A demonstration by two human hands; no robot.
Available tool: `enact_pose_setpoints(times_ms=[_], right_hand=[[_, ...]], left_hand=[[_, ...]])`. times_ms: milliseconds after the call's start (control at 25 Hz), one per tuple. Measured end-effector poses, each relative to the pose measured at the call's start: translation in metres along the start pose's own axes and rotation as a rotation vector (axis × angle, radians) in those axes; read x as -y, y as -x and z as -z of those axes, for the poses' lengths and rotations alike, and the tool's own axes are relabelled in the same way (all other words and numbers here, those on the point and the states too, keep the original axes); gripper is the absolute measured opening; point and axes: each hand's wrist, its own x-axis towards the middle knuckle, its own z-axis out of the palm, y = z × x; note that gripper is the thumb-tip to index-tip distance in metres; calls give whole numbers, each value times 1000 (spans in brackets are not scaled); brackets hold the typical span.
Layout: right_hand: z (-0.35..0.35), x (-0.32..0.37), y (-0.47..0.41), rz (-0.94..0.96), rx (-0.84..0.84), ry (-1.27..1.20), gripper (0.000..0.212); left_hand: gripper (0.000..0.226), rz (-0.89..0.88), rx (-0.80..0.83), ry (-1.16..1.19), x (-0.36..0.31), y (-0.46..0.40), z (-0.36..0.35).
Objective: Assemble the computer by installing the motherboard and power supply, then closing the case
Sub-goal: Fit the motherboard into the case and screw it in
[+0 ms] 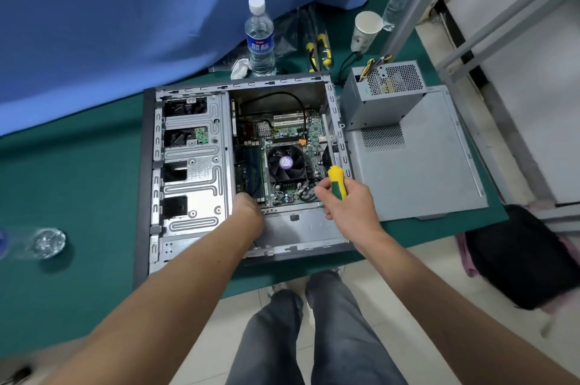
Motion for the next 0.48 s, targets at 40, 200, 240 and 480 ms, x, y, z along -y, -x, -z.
enact_pose_setpoints(times_ms=[40, 200, 240, 480], right_hand=[[-1, -1, 0, 3, 2, 26, 11], [0, 0, -3, -22, -1, 36, 9], [0, 0, -4, -29, -3, 26, 8], [-2, 1, -2, -33, 4, 73, 10]], left_hand=[[38, 0, -12, 53, 0, -1, 0], [25, -31, -283, 269, 1, -5, -4], [23, -26, -357, 311, 2, -4, -4], [20, -59, -680, 839, 3, 4, -12]])
